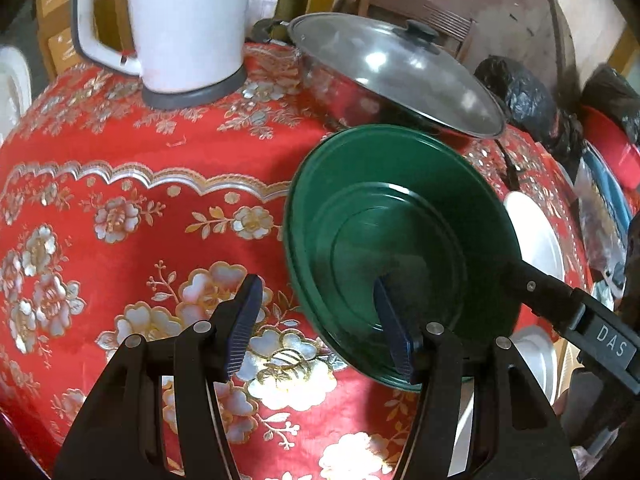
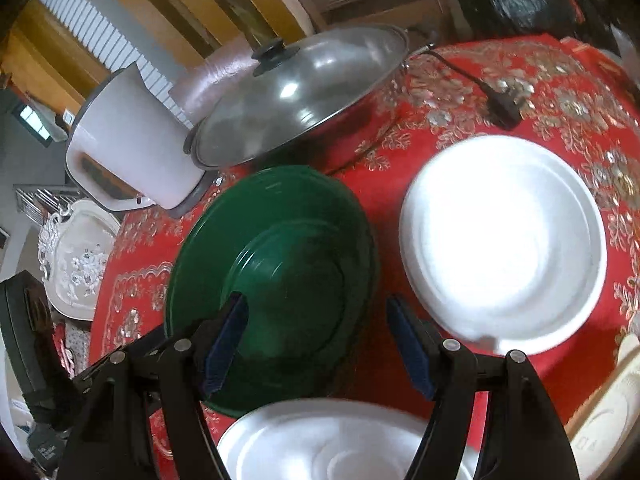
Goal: Organize plates and bowls
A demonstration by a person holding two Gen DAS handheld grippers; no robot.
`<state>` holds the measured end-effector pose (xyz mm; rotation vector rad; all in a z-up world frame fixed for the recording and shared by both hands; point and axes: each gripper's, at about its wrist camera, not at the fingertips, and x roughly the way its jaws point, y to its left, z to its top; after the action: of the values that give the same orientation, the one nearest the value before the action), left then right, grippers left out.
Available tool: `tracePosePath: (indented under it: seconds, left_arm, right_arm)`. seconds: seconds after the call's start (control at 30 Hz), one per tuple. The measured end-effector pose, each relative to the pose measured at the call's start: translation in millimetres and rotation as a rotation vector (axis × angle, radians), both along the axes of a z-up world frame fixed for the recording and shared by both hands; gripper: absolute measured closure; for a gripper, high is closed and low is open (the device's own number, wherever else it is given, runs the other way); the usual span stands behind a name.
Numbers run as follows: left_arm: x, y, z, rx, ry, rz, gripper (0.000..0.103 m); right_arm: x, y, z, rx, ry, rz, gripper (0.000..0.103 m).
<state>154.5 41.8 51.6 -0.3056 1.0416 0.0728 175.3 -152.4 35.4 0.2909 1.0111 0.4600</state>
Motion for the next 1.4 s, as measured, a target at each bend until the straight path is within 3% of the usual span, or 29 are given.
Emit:
tracePosePath:
  seconds: [0.13, 0.3, 0.4, 0.47, 0.57, 0.63, 0.8, 1.0, 1.4]
  left_arm:
    - [5, 8, -10, -0.047, 0.027, 0.031, 0.045]
    - [6, 8, -14, -0.046, 0.012, 0.034, 0.045]
    - [5, 7, -15, -0.031, 0.013, 0.028, 0.045]
    - [5, 8, -17, -0.049, 0.014, 0.033, 0.067]
    - [6, 11, -25, -0.065, 0.038, 0.057, 0.082]
    - [6, 12, -26, -0.043, 0.04, 0.067, 0.086]
    - [4, 11, -26, -0.022, 0.032, 0.072, 0.087]
    - [1, 17, -22, -0.023, 0.028, 0.095, 0.087]
    - [-42, 48, 13, -0.017, -0.045, 0.149, 0.087]
  right_arm:
    - [4, 5, 1, 0.001, -0.027, 0.002, 0.031]
    - [3, 9, 1, -0.013, -0.063, 0.012, 0.032]
    - [3, 10, 2, -0.017, -0.079, 0.014, 0.04]
    - [2, 13, 4, -0.017, -0.092, 0.029, 0.042]
    - [3, 21, 0, -0.021, -0.087, 0.06, 0.042]
    - [3, 27, -3, -0.042, -0.087, 0.074, 0.044]
    - [-2, 39, 0, -0.107, -0.137, 0.1, 0.047]
    - [-1, 42, -3, -0.142, -0.151, 0.096, 0.061]
    - [-34, 67, 16, -0.186, -0.226, 0.161, 0.061]
